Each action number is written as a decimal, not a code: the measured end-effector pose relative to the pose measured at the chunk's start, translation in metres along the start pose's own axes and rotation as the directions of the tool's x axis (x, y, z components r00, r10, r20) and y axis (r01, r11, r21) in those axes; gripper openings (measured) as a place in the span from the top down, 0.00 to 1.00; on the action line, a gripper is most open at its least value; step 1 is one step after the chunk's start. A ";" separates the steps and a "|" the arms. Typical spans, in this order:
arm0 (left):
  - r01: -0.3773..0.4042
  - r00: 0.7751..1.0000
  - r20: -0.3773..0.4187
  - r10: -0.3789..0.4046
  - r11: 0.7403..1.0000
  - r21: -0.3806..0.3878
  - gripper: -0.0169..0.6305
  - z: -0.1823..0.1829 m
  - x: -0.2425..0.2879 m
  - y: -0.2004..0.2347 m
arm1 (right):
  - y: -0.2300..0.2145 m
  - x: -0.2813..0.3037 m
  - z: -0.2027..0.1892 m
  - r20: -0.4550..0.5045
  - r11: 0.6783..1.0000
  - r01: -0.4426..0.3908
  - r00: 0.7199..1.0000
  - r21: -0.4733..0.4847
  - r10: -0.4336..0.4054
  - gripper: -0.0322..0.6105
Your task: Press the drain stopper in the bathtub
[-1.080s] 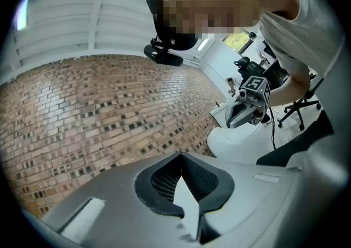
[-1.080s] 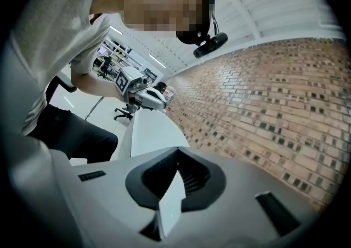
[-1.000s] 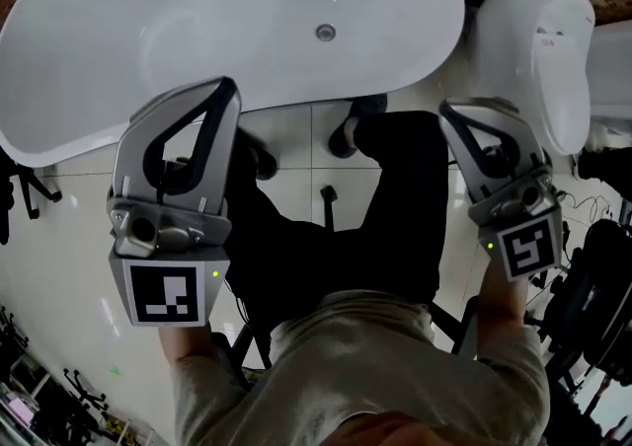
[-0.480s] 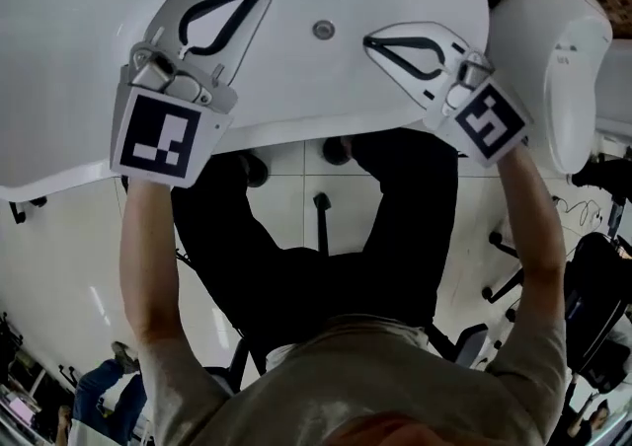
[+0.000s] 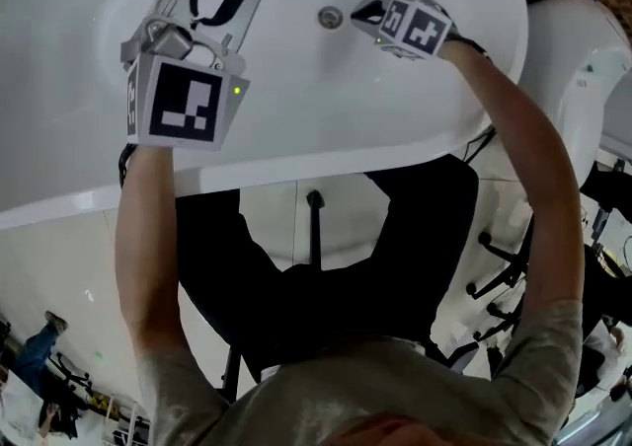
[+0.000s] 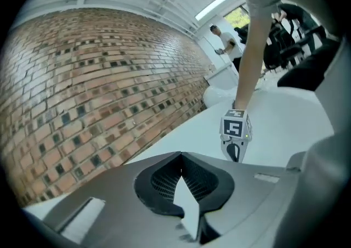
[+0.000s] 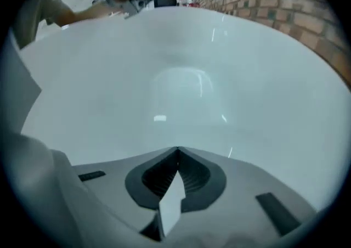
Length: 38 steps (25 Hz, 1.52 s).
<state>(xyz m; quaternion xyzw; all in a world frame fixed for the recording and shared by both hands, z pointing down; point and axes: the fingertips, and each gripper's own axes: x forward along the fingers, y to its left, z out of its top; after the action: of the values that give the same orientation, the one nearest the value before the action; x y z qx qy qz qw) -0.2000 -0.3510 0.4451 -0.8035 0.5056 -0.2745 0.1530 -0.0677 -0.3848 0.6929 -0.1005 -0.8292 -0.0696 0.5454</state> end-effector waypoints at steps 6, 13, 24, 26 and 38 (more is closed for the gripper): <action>-0.050 0.997 -0.034 0.062 0.957 0.285 0.96 0.007 0.012 -0.010 | -0.026 0.095 -0.065 -0.200 0.988 -0.029 0.980 -0.152 -0.002 0.95; -0.003 0.996 -0.077 0.038 0.914 0.406 0.96 0.009 0.006 -0.018 | -0.046 0.147 -0.056 -0.163 0.992 0.016 0.986 -0.123 -0.036 0.95; 0.014 0.997 -0.078 0.027 0.877 0.480 0.96 0.013 0.014 -0.031 | -0.041 0.201 -0.086 -0.230 0.993 0.020 0.972 -0.118 -0.047 0.94; 0.016 0.997 -0.070 0.022 0.872 0.488 0.96 0.016 0.012 -0.030 | -0.043 0.202 -0.090 -0.252 0.994 0.019 0.967 -0.111 -0.047 0.94; 0.028 0.995 -0.095 0.019 0.884 0.467 0.96 -0.017 0.017 -0.030 | -0.059 0.113 -0.014 -0.155 0.998 0.055 0.986 -0.042 -0.061 0.95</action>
<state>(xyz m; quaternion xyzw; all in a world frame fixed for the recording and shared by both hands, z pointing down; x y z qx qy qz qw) -0.1827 -0.3523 0.4787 -0.7299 0.4296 -0.4272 0.3167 -0.1130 -0.4345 0.8022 -0.0807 -0.7850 -0.1087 0.6045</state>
